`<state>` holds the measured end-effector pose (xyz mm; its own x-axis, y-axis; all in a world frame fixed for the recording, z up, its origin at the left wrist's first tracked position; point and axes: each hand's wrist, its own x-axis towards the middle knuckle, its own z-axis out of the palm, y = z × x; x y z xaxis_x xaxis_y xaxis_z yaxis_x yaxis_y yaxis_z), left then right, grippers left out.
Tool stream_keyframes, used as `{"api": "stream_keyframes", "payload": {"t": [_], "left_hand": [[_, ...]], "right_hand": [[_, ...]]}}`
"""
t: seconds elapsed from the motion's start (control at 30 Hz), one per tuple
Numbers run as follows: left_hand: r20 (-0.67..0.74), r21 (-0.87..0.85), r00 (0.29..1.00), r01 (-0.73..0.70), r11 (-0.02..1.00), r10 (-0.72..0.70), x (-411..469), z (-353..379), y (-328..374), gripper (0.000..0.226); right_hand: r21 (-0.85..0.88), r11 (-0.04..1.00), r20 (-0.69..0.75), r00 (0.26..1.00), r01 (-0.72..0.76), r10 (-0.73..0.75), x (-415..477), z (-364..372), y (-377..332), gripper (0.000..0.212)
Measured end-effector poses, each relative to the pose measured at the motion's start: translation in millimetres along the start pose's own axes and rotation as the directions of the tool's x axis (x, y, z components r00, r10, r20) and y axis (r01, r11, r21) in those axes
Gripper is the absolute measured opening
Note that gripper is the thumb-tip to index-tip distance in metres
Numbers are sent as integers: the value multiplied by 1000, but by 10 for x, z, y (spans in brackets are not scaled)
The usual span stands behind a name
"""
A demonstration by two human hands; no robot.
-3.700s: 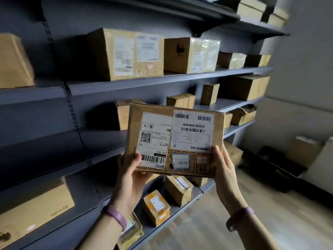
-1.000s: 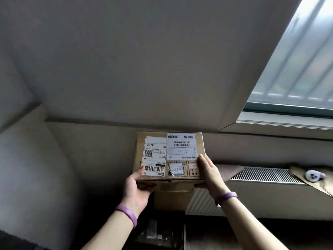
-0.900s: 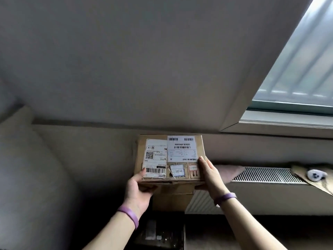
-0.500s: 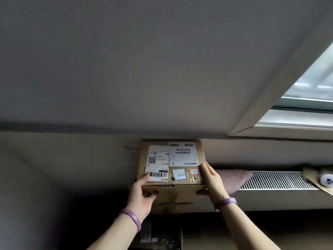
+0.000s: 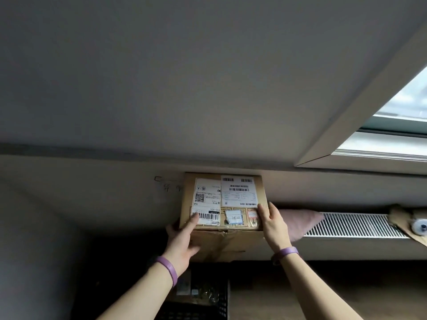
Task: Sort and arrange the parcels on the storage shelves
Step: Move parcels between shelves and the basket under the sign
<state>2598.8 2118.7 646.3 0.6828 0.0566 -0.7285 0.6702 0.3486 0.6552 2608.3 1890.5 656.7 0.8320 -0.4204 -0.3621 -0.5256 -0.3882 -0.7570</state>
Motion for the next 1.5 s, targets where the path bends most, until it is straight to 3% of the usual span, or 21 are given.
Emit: {"api": "stream_keyframes", "payload": {"t": [0.1, 0.17, 0.27, 0.4, 0.47, 0.6, 0.7, 0.87, 1.07, 1.3, 1.4, 1.5], "left_hand": [[10, -17, 998, 58, 998, -58, -110, -70, 80, 105], [6, 13, 998, 64, 998, -64, -188, -138, 121, 88], [16, -27, 998, -63, 998, 63, -444, -218, 191, 33], [-28, -11, 981, -192, 981, 192, -975, -312, 310, 53], [-40, -5, 955, -295, 956, 294, -1305, -401, 302, 43], [-150, 133, 817, -541, 831, 556, -2033, -671, 151, 38], [-222, 207, 713, -632, 747, 665, -2643, -956, -45, 39], [-407, 235, 591, -669, 705, 697, -3632, -1541, -484, 40], [-654, 221, 422, -688, 692, 628, -4790, -2349, -1198, 39], [-845, 216, 196, -726, 653, 497, -6280, -3158, -2346, 38], [-906, 223, 93, -725, 652, 414, -6928, -3503, -2940, 45], [-932, 222, 38, -723, 654, 359, -7586, -3864, -3560, 42]], "right_hand": [[-105, 985, -80, 986, 139, -148, -151, -36, -168, 60], [-127, 965, -65, 969, 228, -238, -282, -40, -290, 55], [-103, 934, -6, 939, 341, -344, -521, -38, -480, 51], [-23, 888, 136, 881, 459, -452, -935, -28, -754, 50], [26, 858, 223, 833, 513, -506, -1200, -29, -848, 50], [134, 782, 351, 708, 609, -612, -1802, -28, -939, 47], [227, 731, 442, 601, 643, -666, -2332, 45, -954, 49], [379, 664, 592, 382, 644, -709, -3303, 290, -930, 49], [503, 574, 698, 87, 646, -710, -4606, 695, -864, 50], [628, 516, 743, -251, 583, -620, -6515, 1007, -387, 52], [670, 496, 730, -367, 552, -577, -7408, 1084, -43, 51], [691, 505, 722, -460, 517, -516, -8312, 1097, 407, 51]]}}
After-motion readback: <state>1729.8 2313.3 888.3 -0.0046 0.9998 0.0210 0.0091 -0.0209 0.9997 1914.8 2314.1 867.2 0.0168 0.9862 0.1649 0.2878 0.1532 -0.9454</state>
